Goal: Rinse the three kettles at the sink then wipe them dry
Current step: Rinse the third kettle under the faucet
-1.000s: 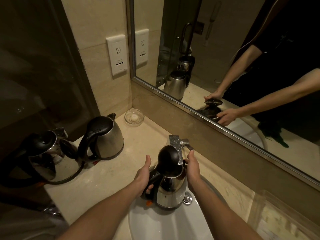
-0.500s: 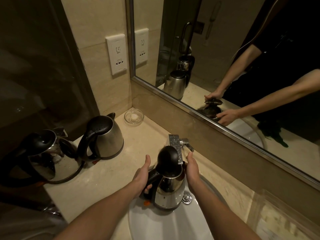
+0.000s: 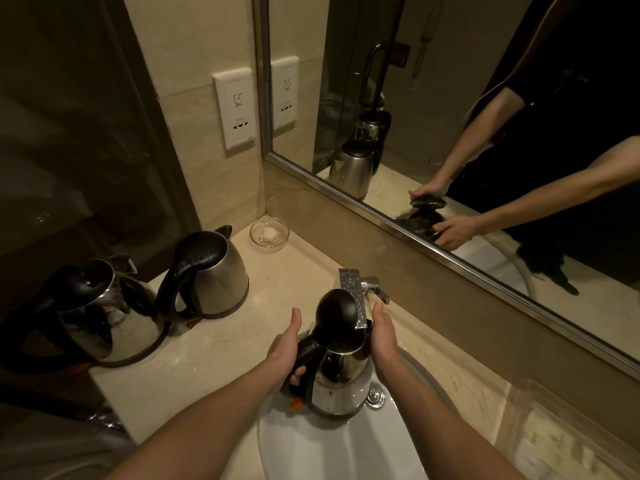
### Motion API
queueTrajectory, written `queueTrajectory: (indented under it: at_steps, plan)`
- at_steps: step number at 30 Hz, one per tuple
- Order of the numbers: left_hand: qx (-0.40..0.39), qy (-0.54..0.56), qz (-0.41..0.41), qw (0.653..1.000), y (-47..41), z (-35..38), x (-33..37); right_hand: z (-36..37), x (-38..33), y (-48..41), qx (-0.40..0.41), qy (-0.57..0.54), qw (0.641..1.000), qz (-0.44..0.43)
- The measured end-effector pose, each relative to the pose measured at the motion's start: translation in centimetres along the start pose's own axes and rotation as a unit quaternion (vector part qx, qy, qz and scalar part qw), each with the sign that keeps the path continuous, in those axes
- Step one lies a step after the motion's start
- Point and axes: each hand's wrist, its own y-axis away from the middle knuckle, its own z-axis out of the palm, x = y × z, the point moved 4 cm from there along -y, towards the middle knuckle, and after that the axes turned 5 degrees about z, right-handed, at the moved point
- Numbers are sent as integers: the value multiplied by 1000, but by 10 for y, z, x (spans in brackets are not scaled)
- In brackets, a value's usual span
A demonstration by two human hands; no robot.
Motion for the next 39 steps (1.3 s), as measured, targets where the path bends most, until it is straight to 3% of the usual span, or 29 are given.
queueTrajectory:
  at_steps: [39]
  plan:
    - [-26, 0, -33, 999, -2, 6, 4, -5, 4, -14, 13, -28, 999, 17]
